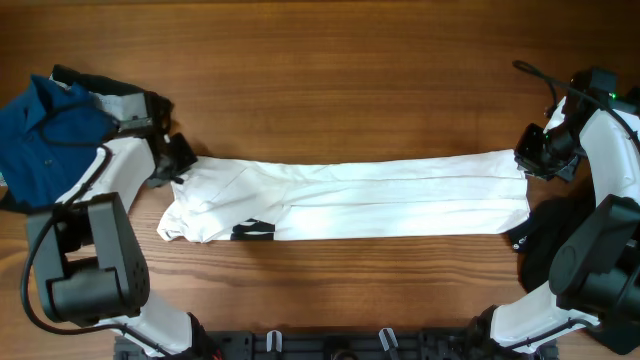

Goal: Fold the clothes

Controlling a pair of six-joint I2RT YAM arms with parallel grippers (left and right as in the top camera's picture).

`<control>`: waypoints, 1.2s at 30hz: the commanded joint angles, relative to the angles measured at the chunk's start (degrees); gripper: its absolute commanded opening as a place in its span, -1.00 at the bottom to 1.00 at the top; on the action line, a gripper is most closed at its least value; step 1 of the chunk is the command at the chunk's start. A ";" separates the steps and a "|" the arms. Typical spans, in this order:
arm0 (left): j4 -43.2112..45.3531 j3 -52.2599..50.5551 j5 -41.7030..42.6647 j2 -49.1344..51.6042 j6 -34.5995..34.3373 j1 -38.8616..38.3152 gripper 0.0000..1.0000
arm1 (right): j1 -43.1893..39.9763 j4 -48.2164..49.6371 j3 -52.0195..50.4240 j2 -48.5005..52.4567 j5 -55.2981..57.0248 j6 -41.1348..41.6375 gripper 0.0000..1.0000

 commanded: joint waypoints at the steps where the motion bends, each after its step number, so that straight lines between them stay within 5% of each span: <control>1: 0.00 0.57 -2.56 0.31 -4.17 5.11 -0.77 | 0.17 -0.24 -0.22 -1.14 -0.92 -0.79 -0.75; 5: -0.72 0.57 0.33 0.28 -3.65 6.80 -0.73 | 0.17 -0.22 -0.22 -1.14 -0.92 -1.36 -0.72; 7: -0.72 0.68 4.20 -0.35 -1.90 6.80 -0.62 | 0.17 0.13 -0.22 -1.14 -0.96 -3.65 -0.54; 12: -3.78 3.78 9.88 -7.56 -0.68 6.80 0.01 | 0.17 1.40 -0.68 -1.14 -4.26 -11.89 -0.32; 14: -5.77 4.22 9.99 -11.78 -0.68 6.80 0.36 | 0.17 2.75 -2.34 -1.14 -5.03 -13.22 -0.09; 18: -12.94 4.20 15.10 -17.20 -0.68 6.38 0.42 | 0.17 8.96 -9.86 -1.14 -4.94 -17.59 0.34; 23: -17.88 4.15 15.26 -17.00 -0.68 6.03 0.41 | 0.17 18.53 -17.40 -1.14 -5.05 -20.11 0.41; 26: -19.52 4.15 15.54 -17.00 -0.70 6.03 0.40 | 0.17 20.13 -18.80 -1.14 -8.35 -20.09 0.25; 28: -20.24 4.15 15.69 -17.00 -0.70 6.01 0.39 | 0.17 19.10 -18.80 -1.14 -10.19 -20.06 -0.11; 31: -20.61 4.15 15.74 -17.00 -0.74 6.01 0.38 | 0.17 17.97 -18.80 -1.14 -10.43 -20.04 -0.13; 32: -20.85 4.15 15.91 -17.00 -0.74 6.01 0.37 | 0.17 17.59 -18.80 -1.14 -10.40 -20.06 -0.26; 33: -21.00 4.15 15.89 -17.00 -0.72 6.03 0.38 | 0.17 17.46 -18.80 -1.14 -10.36 -20.04 -0.64; 36: -21.57 4.15 16.35 -17.00 -0.70 6.01 0.36 | 0.17 17.79 -18.78 -1.14 -7.48 -16.63 -0.91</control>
